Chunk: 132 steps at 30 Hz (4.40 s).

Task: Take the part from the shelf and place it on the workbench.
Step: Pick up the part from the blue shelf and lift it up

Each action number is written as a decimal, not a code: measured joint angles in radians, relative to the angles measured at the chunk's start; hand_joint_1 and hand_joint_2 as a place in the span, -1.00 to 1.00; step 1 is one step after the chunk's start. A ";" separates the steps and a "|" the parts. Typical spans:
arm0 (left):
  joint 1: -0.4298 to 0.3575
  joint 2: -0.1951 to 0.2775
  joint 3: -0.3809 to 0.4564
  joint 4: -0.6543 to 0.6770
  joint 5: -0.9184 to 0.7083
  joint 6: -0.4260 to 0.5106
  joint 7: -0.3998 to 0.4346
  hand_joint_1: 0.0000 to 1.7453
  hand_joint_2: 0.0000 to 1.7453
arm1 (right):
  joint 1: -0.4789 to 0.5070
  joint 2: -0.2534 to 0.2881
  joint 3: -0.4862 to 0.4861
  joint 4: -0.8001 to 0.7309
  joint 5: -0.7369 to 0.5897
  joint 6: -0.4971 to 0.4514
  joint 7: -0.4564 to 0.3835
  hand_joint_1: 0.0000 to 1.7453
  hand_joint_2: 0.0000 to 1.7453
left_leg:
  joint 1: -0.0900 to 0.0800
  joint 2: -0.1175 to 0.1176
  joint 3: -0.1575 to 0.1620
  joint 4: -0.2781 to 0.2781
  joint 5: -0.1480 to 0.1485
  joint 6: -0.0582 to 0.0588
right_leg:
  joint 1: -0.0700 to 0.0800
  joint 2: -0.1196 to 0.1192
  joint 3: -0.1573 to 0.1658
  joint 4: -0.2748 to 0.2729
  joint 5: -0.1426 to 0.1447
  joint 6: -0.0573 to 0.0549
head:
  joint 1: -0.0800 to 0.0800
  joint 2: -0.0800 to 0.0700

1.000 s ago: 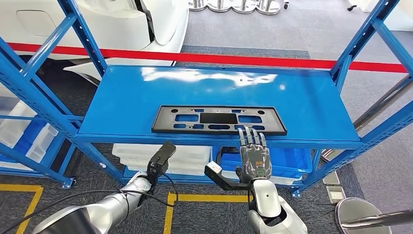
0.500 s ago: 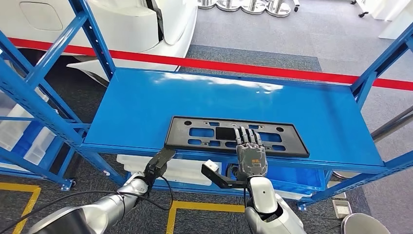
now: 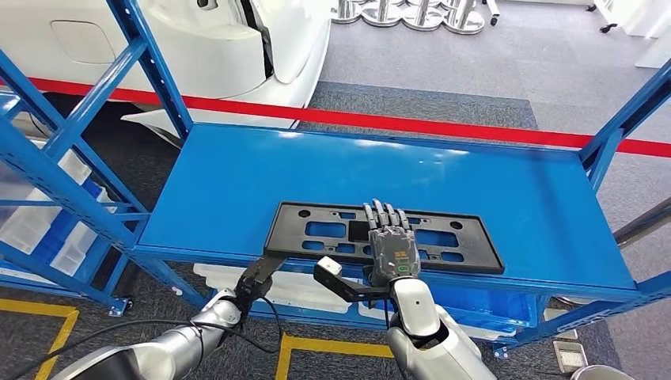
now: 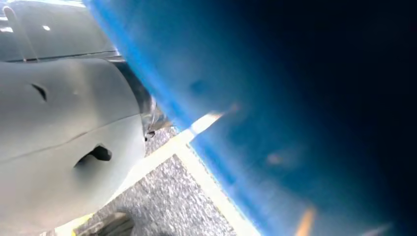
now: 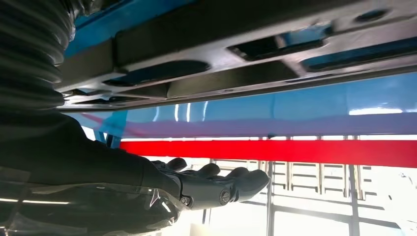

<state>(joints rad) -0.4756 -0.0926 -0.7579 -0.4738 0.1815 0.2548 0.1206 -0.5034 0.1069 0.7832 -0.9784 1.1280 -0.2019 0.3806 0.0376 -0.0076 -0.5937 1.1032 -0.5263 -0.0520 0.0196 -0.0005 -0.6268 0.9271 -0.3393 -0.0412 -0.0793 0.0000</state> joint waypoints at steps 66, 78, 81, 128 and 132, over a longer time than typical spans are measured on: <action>0.178 0.094 0.341 0.297 -0.043 -0.214 -0.452 -1.00 -1.00 | -0.039 -0.122 0.007 -0.029 -0.136 0.015 -0.120 -1.00 1.00 | -0.018 -0.011 -0.003 -0.116 0.102 0.042 | -0.022 -0.004 0.066 0.049 -0.110 0.038 | -0.009 0.000; 0.192 0.045 0.351 0.302 -0.024 -0.213 -0.429 -1.00 -1.00 | -0.026 -0.147 -0.015 -0.034 -0.286 0.061 -0.091 1.00 1.00 | -0.014 -0.020 0.005 -0.121 0.101 0.054 | -0.038 -0.007 0.035 0.101 -0.117 0.055 | -0.003 0.000; 0.226 0.044 0.362 0.309 -0.014 -0.213 -0.438 -1.00 -1.00 | -0.014 -0.173 -0.042 -0.043 -0.351 0.073 -0.097 1.00 1.00 | -0.014 -0.022 0.009 -0.128 0.102 0.033 | -0.032 -0.005 0.059 0.046 -0.113 0.042 | -0.004 0.000; 0.313 0.083 0.417 0.331 0.037 -0.215 -0.448 -1.00 -1.00 | 0.091 -0.180 -0.171 -0.578 -1.256 -0.063 -0.370 1.00 1.00 | -0.015 -0.014 0.039 -0.116 0.072 0.047 | -0.031 0.003 0.080 0.047 -0.111 0.050 | 0.000 0.000; 0.330 0.067 0.425 0.332 0.049 -0.214 -0.455 -1.00 -1.00 | 0.103 -0.188 -0.199 -0.742 -1.302 -0.104 -0.372 1.00 1.00 | -0.013 -0.011 0.033 -0.117 0.077 0.065 | -0.035 0.001 -0.006 0.234 -0.212 0.066 | 0.004 0.000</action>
<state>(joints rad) -0.1457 -0.0260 -0.3331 -0.1418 0.2305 0.0407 -0.3346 -0.4002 -0.0814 0.5845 -1.7201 -0.1744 -0.3062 0.0088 0.0243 -0.0186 -0.5610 0.9860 -0.4490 0.0135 -0.0154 0.0001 -0.6323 1.1610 -0.5511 0.0252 -0.0750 0.0000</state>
